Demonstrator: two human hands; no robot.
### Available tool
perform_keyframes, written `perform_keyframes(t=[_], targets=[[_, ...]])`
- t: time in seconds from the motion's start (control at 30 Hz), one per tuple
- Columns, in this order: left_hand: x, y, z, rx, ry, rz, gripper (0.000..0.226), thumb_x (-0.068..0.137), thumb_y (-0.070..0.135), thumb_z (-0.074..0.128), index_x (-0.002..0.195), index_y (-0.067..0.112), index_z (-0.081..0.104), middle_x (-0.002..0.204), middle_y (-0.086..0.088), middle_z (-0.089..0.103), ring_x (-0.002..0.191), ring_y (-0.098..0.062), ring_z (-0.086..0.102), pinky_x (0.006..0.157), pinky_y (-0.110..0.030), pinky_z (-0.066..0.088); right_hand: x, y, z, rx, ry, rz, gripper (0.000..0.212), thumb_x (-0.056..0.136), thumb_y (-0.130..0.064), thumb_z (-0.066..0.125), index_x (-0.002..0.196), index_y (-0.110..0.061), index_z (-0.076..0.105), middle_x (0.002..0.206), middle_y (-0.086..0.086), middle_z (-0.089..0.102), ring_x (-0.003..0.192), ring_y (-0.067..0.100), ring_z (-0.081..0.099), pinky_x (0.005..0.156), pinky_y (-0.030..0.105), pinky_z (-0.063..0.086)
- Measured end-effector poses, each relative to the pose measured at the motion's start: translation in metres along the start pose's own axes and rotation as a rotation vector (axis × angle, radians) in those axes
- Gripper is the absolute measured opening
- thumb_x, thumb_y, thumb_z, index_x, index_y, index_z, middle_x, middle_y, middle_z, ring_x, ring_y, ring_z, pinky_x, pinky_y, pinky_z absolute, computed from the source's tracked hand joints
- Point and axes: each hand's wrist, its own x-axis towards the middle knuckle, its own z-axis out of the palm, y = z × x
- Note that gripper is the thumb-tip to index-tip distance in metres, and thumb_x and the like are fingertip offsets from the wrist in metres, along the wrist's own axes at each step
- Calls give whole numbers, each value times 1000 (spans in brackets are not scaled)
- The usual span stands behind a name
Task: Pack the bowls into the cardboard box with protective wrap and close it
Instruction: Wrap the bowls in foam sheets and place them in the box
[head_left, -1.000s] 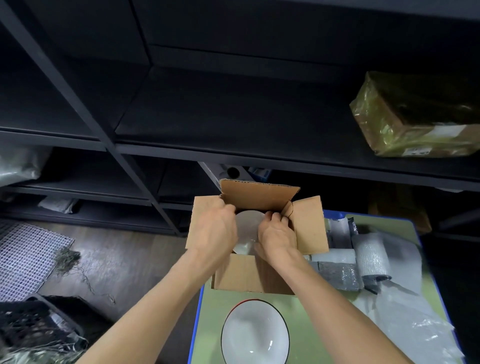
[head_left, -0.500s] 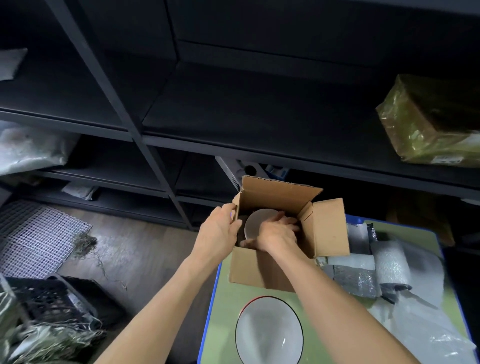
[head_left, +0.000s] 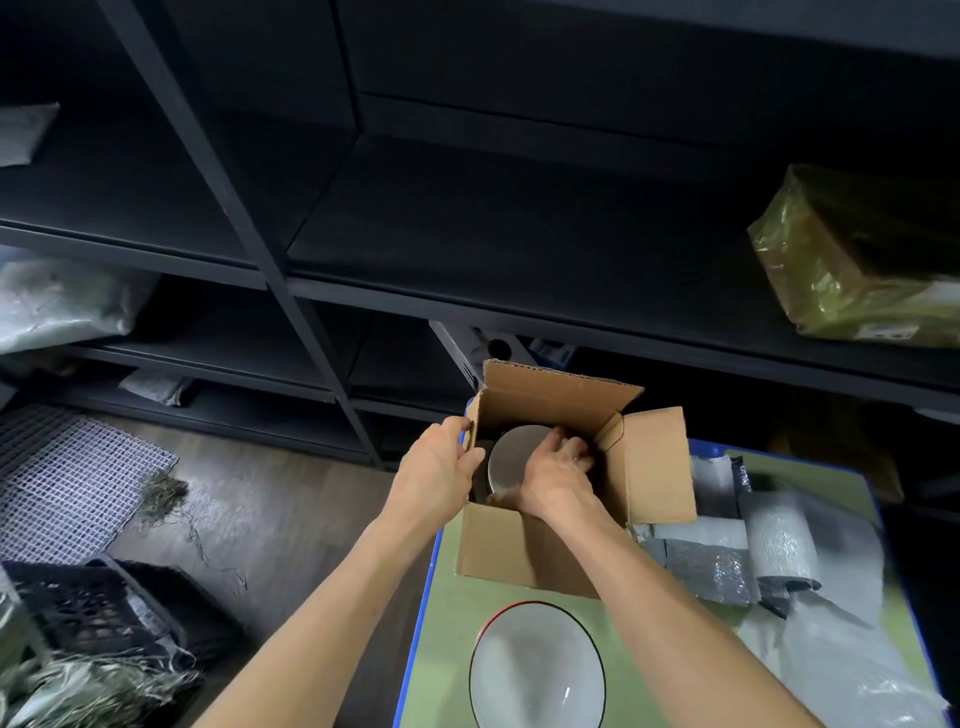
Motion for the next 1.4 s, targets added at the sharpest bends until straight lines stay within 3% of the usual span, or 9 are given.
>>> perform_keyframes(t=[0.1, 0.3, 0.47, 0.7, 0.83, 0.93, 1.4], targets=[[1, 0, 0, -1, 1, -5, 38, 102, 29, 52, 138, 20, 47, 104, 2, 57, 83, -11, 55, 61, -20, 37, 2, 0, 0, -2, -14, 5, 139, 67, -67, 78, 155, -4, -8, 156, 24, 10, 142, 43, 24, 105, 47, 46], [1, -1, 1, -9, -5, -15, 39, 101, 30, 53, 139, 21, 47, 104, 3, 58, 85, -12, 57, 66, -21, 42, 0, 2, 2, 38, 14, 14, 142, 64, -67, 81, 155, -3, -8, 155, 23, 12, 142, 42, 24, 106, 46, 45], [3, -1, 2, -11, -11, -24, 40, 101, 31, 55, 139, 22, 48, 105, 3, 58, 86, -11, 57, 71, -24, 47, -1, -2, -1, -6, -3, 45, 148, 59, -72, 80, 154, -3, -9, 154, 23, 12, 141, 43, 27, 102, 53, 48], [4, 0, 3, -15, -4, -42, 38, 101, 31, 55, 137, 22, 50, 104, 5, 58, 84, -11, 58, 69, -20, 47, -2, -3, -4, -92, 1, 45, 142, 65, -76, 74, 155, -1, -6, 154, 25, 17, 138, 41, 36, 100, 43, 49], [4, 3, 2, -32, -10, -54, 38, 101, 30, 54, 138, 21, 49, 103, 3, 59, 78, -11, 58, 58, -16, 40, 0, -5, -4, -113, -18, 64, 141, 67, -77, 72, 154, 0, -7, 154, 26, 17, 139, 42, 35, 101, 43, 47], [3, 2, 2, -41, -5, -51, 38, 101, 30, 54, 138, 21, 50, 103, 1, 61, 79, -12, 59, 58, -16, 41, 4, -5, -6, -122, -60, 57, 140, 67, -77, 70, 154, 0, -7, 155, 27, 16, 140, 42, 32, 104, 44, 45], [0, 3, 0, -34, -13, -50, 38, 101, 32, 53, 137, 20, 51, 105, 1, 63, 78, -11, 62, 57, -16, 43, -3, 2, -11, -64, -45, 4, 124, 77, -60, 73, 154, 0, -3, 154, 27, 18, 137, 42, 36, 107, 44, 44]])
